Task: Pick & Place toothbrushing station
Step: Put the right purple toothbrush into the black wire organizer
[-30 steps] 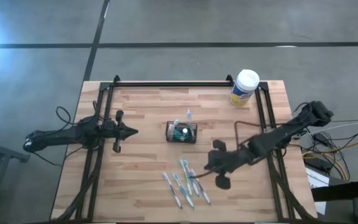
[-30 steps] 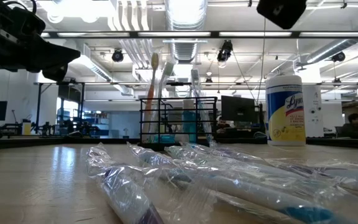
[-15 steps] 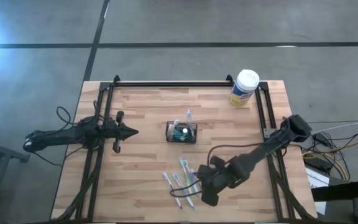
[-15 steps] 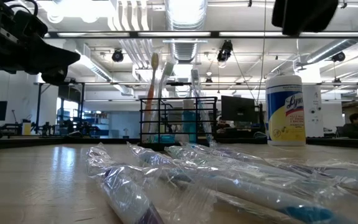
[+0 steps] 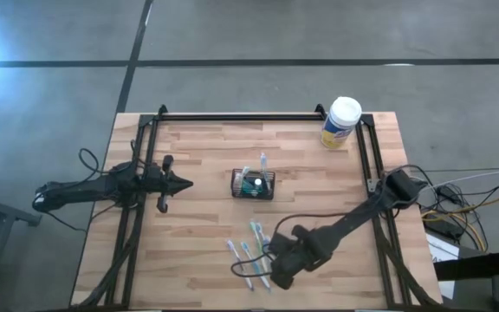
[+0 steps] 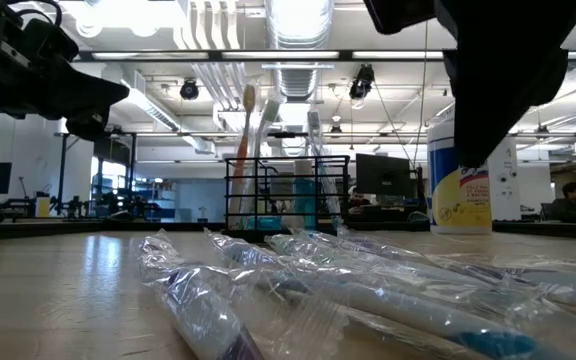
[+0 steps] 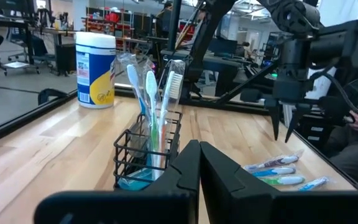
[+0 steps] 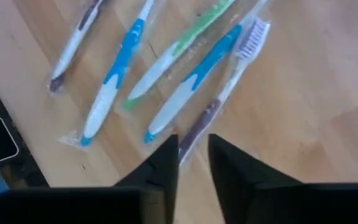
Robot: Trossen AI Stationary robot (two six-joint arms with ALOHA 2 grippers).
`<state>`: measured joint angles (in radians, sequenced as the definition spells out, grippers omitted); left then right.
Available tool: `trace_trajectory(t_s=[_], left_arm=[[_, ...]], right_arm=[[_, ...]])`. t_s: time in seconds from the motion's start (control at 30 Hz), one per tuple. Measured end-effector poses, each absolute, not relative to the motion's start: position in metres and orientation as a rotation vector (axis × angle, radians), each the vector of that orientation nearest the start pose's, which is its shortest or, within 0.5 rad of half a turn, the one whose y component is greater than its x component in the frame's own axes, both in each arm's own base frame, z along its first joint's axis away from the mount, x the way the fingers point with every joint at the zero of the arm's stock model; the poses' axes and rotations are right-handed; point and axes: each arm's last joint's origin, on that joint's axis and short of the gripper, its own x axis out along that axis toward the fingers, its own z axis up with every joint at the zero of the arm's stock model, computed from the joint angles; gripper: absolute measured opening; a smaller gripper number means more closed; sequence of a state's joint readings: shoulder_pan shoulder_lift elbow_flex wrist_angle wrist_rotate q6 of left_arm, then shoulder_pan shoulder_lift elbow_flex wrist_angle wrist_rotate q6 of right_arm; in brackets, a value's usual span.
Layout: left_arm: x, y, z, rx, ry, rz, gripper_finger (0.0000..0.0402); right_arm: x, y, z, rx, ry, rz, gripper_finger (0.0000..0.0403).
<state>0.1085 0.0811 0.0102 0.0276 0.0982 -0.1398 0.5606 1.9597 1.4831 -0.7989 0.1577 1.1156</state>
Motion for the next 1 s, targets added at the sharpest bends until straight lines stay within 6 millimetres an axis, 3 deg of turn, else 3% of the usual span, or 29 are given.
trace_trajectory(t_s=[0.23, 0.4, 0.8, 1.0], left_arm=[[0.102, 0.008, 0.163, -0.144, 0.042, 0.013, 0.0010], [0.102, 0.008, 0.163, -0.146, 0.042, 0.012, 0.0010], [0.102, 0.008, 0.163, -0.161, 0.046, 0.013, 0.0010], [0.102, 0.008, 0.163, -0.160, 0.046, 0.012, 0.0010]], right_arm=[[0.343, 0.204, 0.178, 0.531, 1.223, -0.392, 0.0180], [0.346, 0.202, 0.169, 0.537, 1.232, -0.419, 0.0209], [0.350, 0.195, 0.136, 0.502, 1.275, -0.500, 0.0197], [0.350, 0.195, 0.133, 0.478, 1.315, -0.470, 0.0171]])
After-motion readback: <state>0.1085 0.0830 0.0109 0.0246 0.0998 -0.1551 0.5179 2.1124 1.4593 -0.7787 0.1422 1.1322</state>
